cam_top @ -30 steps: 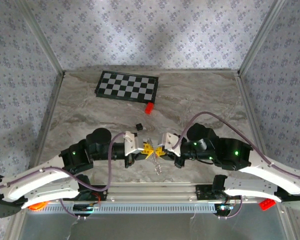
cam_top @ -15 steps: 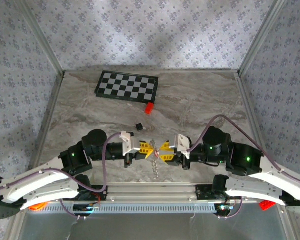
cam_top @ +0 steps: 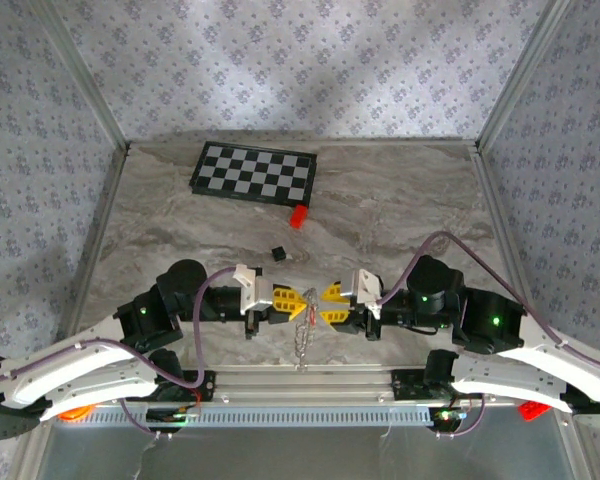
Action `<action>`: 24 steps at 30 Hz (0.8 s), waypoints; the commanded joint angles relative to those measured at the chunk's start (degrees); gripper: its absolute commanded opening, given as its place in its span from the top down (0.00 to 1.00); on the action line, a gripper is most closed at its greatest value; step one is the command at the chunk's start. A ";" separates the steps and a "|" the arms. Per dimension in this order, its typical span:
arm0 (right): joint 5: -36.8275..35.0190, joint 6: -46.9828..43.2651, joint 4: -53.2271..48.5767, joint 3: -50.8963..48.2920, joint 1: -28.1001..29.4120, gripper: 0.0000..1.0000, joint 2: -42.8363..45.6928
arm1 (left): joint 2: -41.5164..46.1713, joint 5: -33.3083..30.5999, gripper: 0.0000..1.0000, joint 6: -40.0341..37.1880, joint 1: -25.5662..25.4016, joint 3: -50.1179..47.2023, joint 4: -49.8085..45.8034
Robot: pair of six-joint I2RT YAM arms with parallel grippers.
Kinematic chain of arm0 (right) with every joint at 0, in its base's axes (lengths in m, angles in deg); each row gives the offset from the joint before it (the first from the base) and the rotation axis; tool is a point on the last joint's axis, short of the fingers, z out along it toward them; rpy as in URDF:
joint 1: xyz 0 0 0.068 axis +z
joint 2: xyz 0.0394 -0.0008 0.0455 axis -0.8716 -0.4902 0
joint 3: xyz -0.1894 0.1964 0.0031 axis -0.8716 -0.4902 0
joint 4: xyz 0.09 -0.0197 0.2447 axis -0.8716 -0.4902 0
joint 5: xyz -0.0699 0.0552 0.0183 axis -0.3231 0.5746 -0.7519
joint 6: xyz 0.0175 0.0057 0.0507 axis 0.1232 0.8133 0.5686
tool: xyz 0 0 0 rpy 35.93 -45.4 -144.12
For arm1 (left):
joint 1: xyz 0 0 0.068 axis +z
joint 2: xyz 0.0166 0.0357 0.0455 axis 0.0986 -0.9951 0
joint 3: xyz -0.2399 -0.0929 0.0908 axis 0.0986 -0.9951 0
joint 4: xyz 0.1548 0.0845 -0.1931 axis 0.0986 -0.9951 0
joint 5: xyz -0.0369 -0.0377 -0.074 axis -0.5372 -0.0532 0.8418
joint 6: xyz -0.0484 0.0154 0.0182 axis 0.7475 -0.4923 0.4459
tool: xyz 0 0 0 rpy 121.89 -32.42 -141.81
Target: Put the keys on the keyring
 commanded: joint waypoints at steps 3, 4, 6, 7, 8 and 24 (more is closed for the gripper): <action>1.55 1.27 2.37 -0.52 -0.24 0.72 0.15 | 0.73 2.40 1.00 0.52 0.15 0.24 4.03; 1.62 1.31 2.25 -0.59 -0.33 0.72 0.00 | 0.66 2.49 1.00 0.50 0.17 0.22 4.10; 1.78 1.36 2.04 -0.57 -0.42 0.73 -0.29 | 0.67 2.66 1.00 0.54 0.19 0.25 4.09; 1.94 1.50 2.03 -0.63 -0.50 0.73 -0.40 | 0.64 2.74 1.00 0.49 0.17 0.25 4.05; 2.00 1.53 2.18 -0.81 -0.66 0.74 -0.48 | 0.58 2.75 1.00 0.50 0.17 0.24 4.11; 4.76 1.71 2.24 -1.48 -2.36 0.91 -2.13 | 0.60 3.17 1.00 0.58 0.17 0.50 4.18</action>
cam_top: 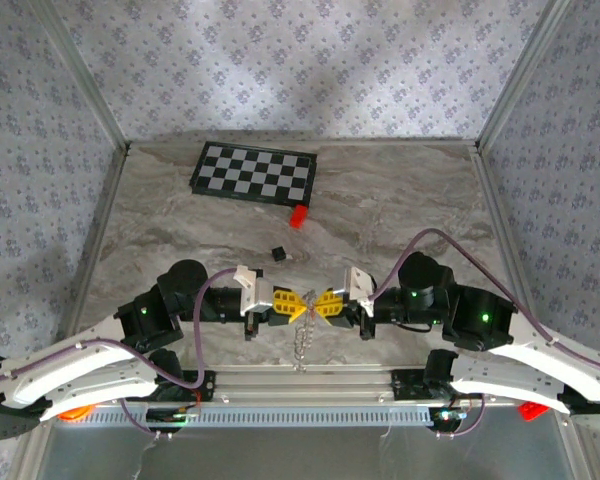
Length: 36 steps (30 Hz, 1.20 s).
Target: Put the keys on the keyring
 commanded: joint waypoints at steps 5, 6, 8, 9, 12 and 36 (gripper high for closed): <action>0.54 0.25 0.49 -0.39 -0.73 0.90 -1.29 | 0.60 2.42 1.00 1.13 0.17 0.27 5.70; 0.54 0.19 0.54 -0.46 -0.74 0.90 -1.40 | 0.48 2.60 1.00 1.25 0.17 0.07 6.18; 0.35 0.22 0.64 -0.51 -0.84 0.90 -1.43 | 0.27 2.76 1.00 1.61 0.17 -0.23 6.86; 0.30 0.19 0.82 -0.61 -0.85 0.90 -1.34 | 0.24 2.73 1.00 1.63 0.17 -0.35 7.01; 0.12 0.26 1.19 -0.86 -0.92 0.90 -0.51 | 0.02 2.69 1.00 1.74 0.17 -0.54 7.02; 2.31 2.43 8.72 -3.64 -0.82 0.64 3.49 | -0.08 3.12 1.00 1.99 0.16 -1.01 8.41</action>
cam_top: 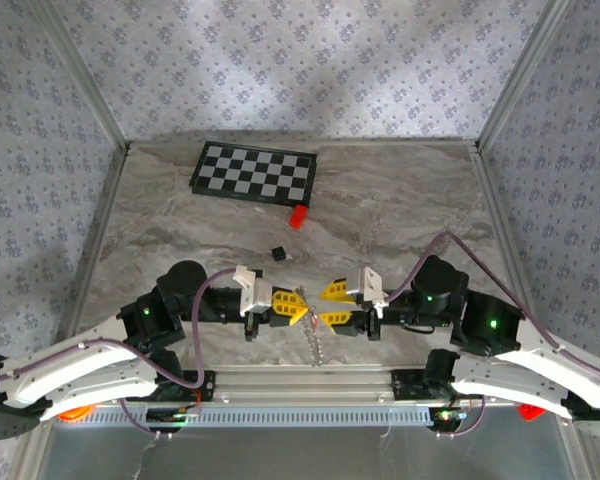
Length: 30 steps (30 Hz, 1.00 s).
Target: Put the keys on the keyring
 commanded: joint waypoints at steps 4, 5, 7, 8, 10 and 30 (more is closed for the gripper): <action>1.03 1.21 4.49 -0.98 -0.04 0.68 -0.65 | -0.24 1.64 1.00 0.51 0.15 0.06 5.29; 1.05 1.23 4.46 -1.00 -0.13 0.69 -0.85 | -0.39 1.69 1.00 0.45 0.15 0.19 5.34; 1.26 1.20 4.67 -1.21 -0.08 0.72 -1.03 | -0.53 1.73 1.00 0.42 0.15 0.18 5.44; 1.42 1.29 4.87 -1.30 -0.09 0.73 -1.10 | -0.62 1.73 1.00 0.44 0.13 0.15 5.52; 1.47 1.44 5.10 -1.42 -0.12 0.78 -1.25 | -0.83 1.73 1.00 0.48 0.15 0.19 5.61; -8.55 -4.74 -17.44 11.67 1.57 1.00 -8.90 | -1.73 -8.89 0.78 -4.09 0.13 7.77 -17.73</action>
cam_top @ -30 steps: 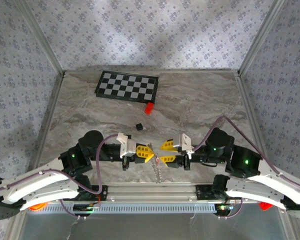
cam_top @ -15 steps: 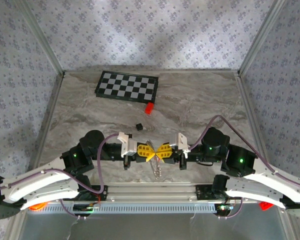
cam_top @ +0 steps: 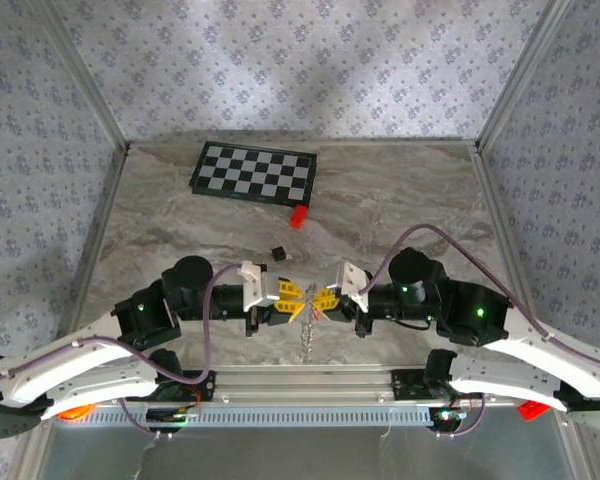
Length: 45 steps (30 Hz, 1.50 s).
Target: Put the keys on the keyring
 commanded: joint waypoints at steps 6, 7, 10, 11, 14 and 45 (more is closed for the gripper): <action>-4.71 -4.83 -12.15 8.56 2.75 1.00 -6.46 | -1.57 0.31 0.76 -1.14 0.15 3.05 -5.04; -4.50 -5.12 -12.14 8.56 2.99 1.00 -6.74 | -1.56 0.90 0.75 -1.03 0.15 2.73 -4.39; -4.08 -5.70 -12.43 10.50 3.45 1.00 -7.52 | -1.65 1.12 0.77 -1.04 0.19 2.55 -3.95; -4.08 -5.85 -12.61 10.82 3.61 1.00 -7.78 | -1.86 1.08 0.78 -1.14 0.15 2.59 -3.99; -4.08 -6.10 -13.10 11.68 3.83 1.00 -8.51 | -2.13 1.08 0.82 -1.28 0.15 2.61 -4.44; -2.41 -5.65 -10.69 11.45 4.44 1.00 -9.81 | -1.04 1.25 1.00 -0.85 0.18 0.91 -3.91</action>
